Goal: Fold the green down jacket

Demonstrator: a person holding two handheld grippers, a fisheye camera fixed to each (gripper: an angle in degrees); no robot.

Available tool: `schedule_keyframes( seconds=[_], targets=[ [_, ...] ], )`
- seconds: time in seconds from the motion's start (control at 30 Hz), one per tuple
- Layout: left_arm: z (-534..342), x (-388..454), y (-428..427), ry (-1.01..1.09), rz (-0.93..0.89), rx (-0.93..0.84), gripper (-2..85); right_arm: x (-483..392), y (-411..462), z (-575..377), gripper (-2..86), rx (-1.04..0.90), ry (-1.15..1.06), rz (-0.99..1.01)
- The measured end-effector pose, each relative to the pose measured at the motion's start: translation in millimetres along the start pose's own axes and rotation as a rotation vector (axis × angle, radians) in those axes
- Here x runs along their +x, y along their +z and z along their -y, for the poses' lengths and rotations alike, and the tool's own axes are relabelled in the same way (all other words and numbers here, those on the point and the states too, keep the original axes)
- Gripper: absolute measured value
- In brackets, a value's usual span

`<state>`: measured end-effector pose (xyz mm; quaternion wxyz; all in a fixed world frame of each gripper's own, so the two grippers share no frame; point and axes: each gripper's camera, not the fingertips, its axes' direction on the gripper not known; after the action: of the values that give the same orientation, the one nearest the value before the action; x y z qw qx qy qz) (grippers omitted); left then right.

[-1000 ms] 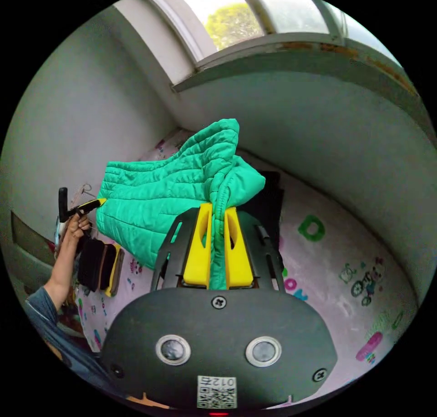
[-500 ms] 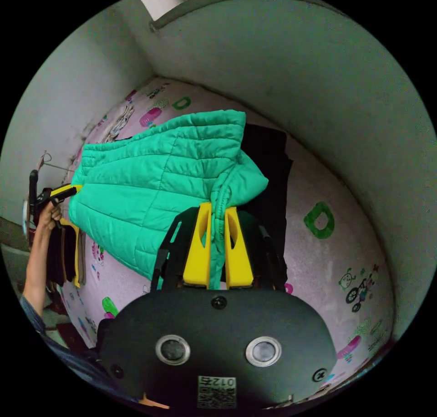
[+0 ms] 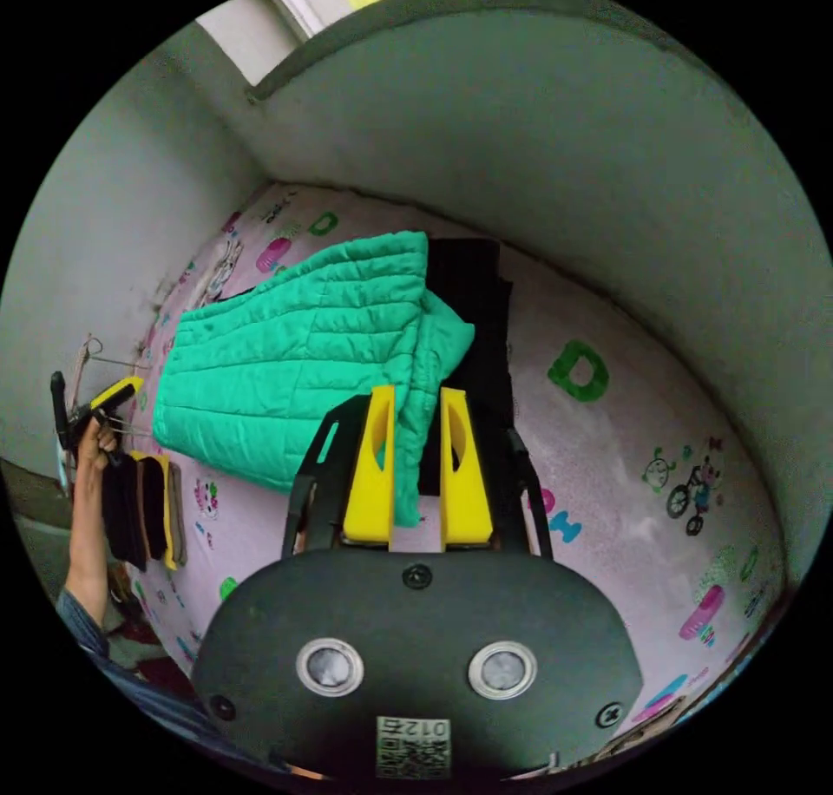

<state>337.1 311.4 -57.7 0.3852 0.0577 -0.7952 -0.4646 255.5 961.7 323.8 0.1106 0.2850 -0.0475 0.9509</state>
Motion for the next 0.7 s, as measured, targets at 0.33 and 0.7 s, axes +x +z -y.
schedule_keyframes(
  seconds=[0.33,0.7],
  targets=[
    [20,133,49,0.253,-0.053,-0.067,0.7,-65,32,-21,4.8,-0.039,-0.276,-0.142],
    [-3,191,156,0.274,0.026,-0.199,0.0,-33,85,-48,3.5,-0.181,-0.146,0.001]
  ],
)
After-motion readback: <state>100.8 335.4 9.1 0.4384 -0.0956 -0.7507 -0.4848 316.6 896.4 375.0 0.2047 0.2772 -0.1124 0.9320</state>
